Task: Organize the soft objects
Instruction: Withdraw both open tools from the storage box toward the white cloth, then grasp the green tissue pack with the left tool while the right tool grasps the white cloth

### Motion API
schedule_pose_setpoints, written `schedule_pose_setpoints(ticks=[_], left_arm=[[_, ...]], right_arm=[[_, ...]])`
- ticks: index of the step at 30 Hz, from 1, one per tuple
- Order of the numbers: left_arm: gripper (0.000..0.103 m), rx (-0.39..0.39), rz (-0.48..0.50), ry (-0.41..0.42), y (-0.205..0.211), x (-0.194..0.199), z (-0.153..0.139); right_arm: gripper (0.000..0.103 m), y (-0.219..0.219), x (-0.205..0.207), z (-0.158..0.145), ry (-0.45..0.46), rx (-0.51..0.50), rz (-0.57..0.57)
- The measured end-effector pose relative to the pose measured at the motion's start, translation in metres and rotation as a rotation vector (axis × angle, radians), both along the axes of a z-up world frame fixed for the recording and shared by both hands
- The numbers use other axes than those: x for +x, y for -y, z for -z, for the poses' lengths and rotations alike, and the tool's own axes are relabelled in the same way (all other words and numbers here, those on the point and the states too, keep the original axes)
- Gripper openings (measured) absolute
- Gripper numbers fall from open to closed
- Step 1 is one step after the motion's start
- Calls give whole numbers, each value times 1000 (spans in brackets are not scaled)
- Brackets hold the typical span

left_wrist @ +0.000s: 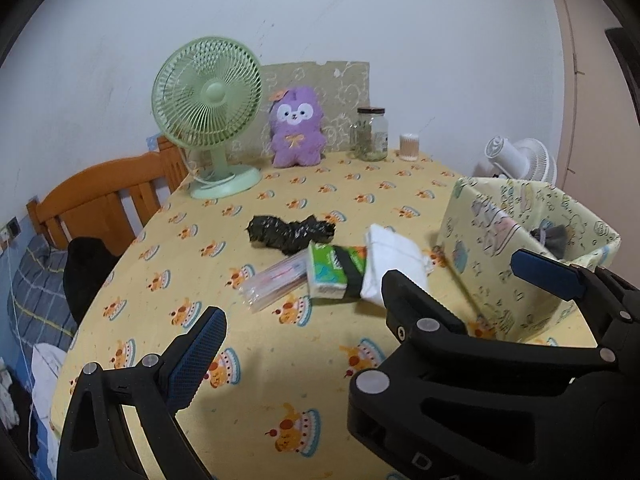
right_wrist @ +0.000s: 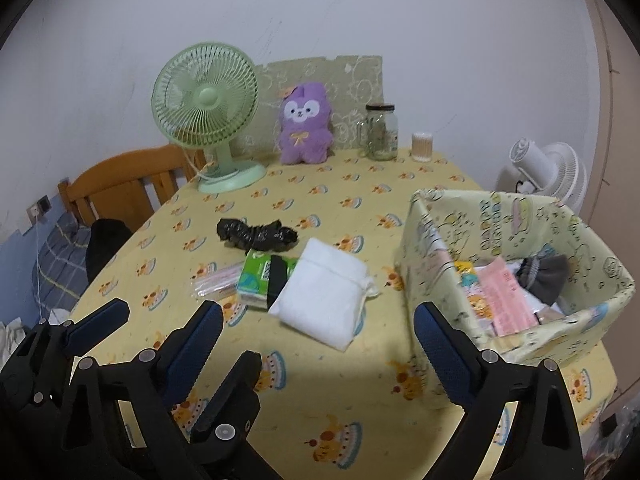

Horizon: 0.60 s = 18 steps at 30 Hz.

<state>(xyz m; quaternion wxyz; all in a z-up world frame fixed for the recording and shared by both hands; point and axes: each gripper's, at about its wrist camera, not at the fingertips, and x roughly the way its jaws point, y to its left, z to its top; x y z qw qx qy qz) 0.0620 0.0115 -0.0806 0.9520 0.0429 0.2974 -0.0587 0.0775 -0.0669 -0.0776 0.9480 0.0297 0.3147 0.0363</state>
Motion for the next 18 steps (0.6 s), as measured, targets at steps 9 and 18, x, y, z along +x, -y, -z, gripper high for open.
schedule_pose_setpoints(ticks=[9, 18], left_arm=[[99, -9, -28, -55, -17, 15, 19], [99, 8, -43, -118, -20, 38, 35]], right_arm=[[89, -19, 18, 18, -42, -37, -20], [76, -25, 42, 36, -85, -58, -23]])
